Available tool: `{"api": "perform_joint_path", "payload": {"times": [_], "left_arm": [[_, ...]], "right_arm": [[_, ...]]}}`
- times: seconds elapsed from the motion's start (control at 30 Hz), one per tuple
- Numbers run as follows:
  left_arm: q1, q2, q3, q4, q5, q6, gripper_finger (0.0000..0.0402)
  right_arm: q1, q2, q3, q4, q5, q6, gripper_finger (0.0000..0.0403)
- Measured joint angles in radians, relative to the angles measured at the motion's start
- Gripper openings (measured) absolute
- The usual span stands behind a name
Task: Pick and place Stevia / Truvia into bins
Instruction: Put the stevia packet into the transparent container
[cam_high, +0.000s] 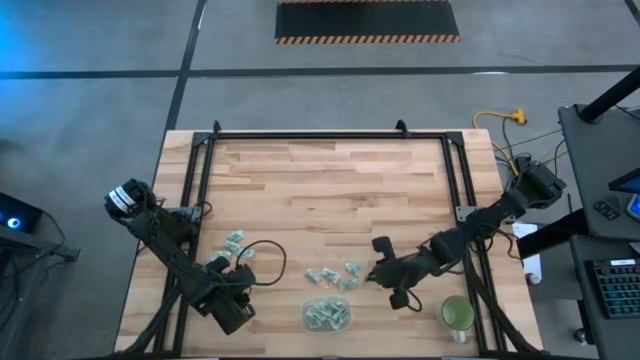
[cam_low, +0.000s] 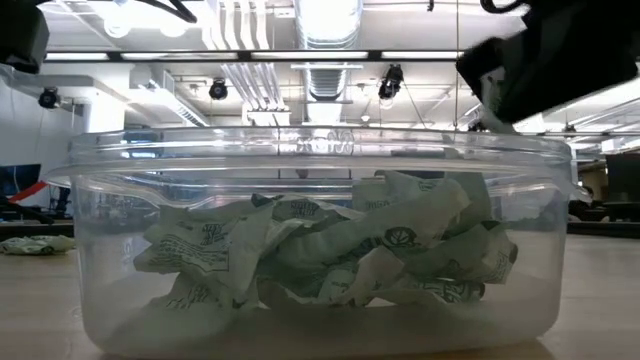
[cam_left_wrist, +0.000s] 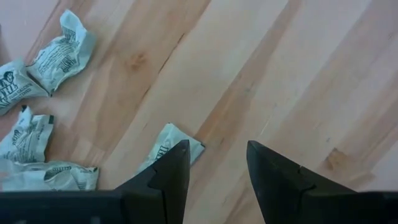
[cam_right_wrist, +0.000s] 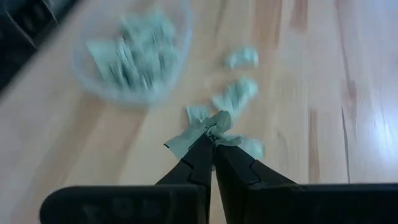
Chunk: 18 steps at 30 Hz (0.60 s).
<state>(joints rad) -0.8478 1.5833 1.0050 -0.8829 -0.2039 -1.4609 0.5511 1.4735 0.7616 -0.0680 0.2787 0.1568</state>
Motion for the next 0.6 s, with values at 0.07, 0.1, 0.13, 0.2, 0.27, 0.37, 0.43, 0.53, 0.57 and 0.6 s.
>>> {"api": "perform_joint_path", "payload": {"times": [0.07, 0.1, 0.13, 0.2, 0.27, 0.37, 0.43, 0.53, 0.57, 0.6], "left_arm": [[-0.001, 0.000, -0.006, 0.000, 0.000, 0.000, 0.0143], [-0.003, 0.000, -0.011, 0.001, 0.000, 0.000, 0.0143], [-0.005, 0.000, -0.016, 0.001, 0.000, 0.000, 0.0143], [-0.010, 0.000, -0.031, 0.001, 0.002, 0.000, 0.0143], [-0.015, 0.000, -0.049, 0.001, 0.020, -0.002, 0.0143], [-0.021, 0.000, -0.074, 0.001, 0.071, -0.046, 0.0143], [-0.025, 0.000, -0.082, 0.000, 0.099, -0.064, 0.0143], [-0.031, 0.000, -0.083, 0.001, 0.100, -0.077, 0.0143], [-0.031, 0.000, -0.083, 0.001, 0.100, -0.078, 0.0143], [-0.030, 0.000, -0.083, 0.001, 0.100, -0.078, 0.0143]], "right_arm": [[0.000, 0.016, 0.000, 0.100, -0.001, -0.043, 0.0009], [0.000, 0.026, 0.000, 0.162, -0.015, -0.074, 0.0009], [0.000, 0.040, 0.000, 0.228, -0.037, -0.105, 0.0009], [0.000, 0.072, 0.000, 0.353, -0.107, -0.159, 0.0009], [0.000, 0.112, 0.000, 0.452, -0.166, -0.195, 0.0009], [0.000, 0.168, 0.005, 0.518, -0.207, -0.216, 0.0009], [-0.001, 0.204, 0.023, 0.517, -0.209, -0.219, 0.0009], [-0.007, 0.247, 0.063, 0.519, -0.209, -0.220, 0.0009], [-0.010, 0.262, 0.077, 0.520, -0.209, -0.215, 0.0009], [-0.013, 0.279, 0.092, 0.520, -0.209, -0.209, 0.0009]]}}
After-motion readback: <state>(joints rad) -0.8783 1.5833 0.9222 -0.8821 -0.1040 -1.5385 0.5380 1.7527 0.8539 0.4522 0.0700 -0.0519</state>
